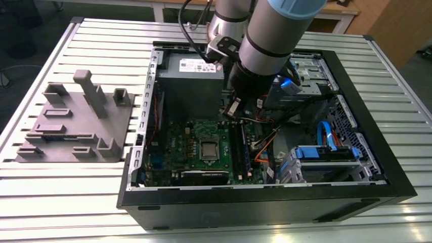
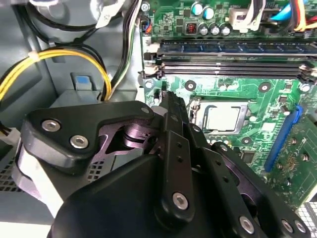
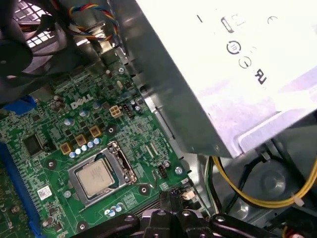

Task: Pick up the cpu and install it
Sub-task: 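Install the first cpu locking lever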

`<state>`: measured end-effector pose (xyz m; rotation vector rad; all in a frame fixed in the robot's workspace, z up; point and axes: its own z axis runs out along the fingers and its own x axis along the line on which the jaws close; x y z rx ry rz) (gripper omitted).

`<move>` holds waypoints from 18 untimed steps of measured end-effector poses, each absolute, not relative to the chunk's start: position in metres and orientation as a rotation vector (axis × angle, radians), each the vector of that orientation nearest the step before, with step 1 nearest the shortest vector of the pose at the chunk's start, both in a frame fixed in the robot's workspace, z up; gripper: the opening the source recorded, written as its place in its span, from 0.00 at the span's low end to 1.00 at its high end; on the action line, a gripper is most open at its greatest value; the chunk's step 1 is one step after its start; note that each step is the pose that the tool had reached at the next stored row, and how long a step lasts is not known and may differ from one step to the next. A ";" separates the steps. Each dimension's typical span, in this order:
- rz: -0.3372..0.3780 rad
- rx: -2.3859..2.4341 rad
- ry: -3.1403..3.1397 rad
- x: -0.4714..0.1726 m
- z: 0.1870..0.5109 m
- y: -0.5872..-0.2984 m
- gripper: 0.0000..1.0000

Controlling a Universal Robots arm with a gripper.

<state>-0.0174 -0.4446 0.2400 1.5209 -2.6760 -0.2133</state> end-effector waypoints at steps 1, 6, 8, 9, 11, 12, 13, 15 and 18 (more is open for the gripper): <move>-0.213 1.527 -2.672 -0.018 0.240 -0.445 0.10; -0.215 1.566 -2.649 -0.020 0.237 -0.444 0.10; -0.215 1.575 -2.643 -0.022 0.237 -0.444 0.10; -0.215 1.578 -2.641 -0.023 0.237 -0.444 0.10; -0.215 1.579 -2.641 -0.024 0.237 -0.446 0.10; -0.215 1.579 -2.641 -0.024 0.237 -0.447 0.10; -0.215 1.579 -2.641 -0.024 0.237 -0.448 0.10; -0.215 1.581 -2.640 -0.025 0.237 -0.452 0.10; -0.215 1.586 -2.637 -0.026 0.237 -0.458 0.10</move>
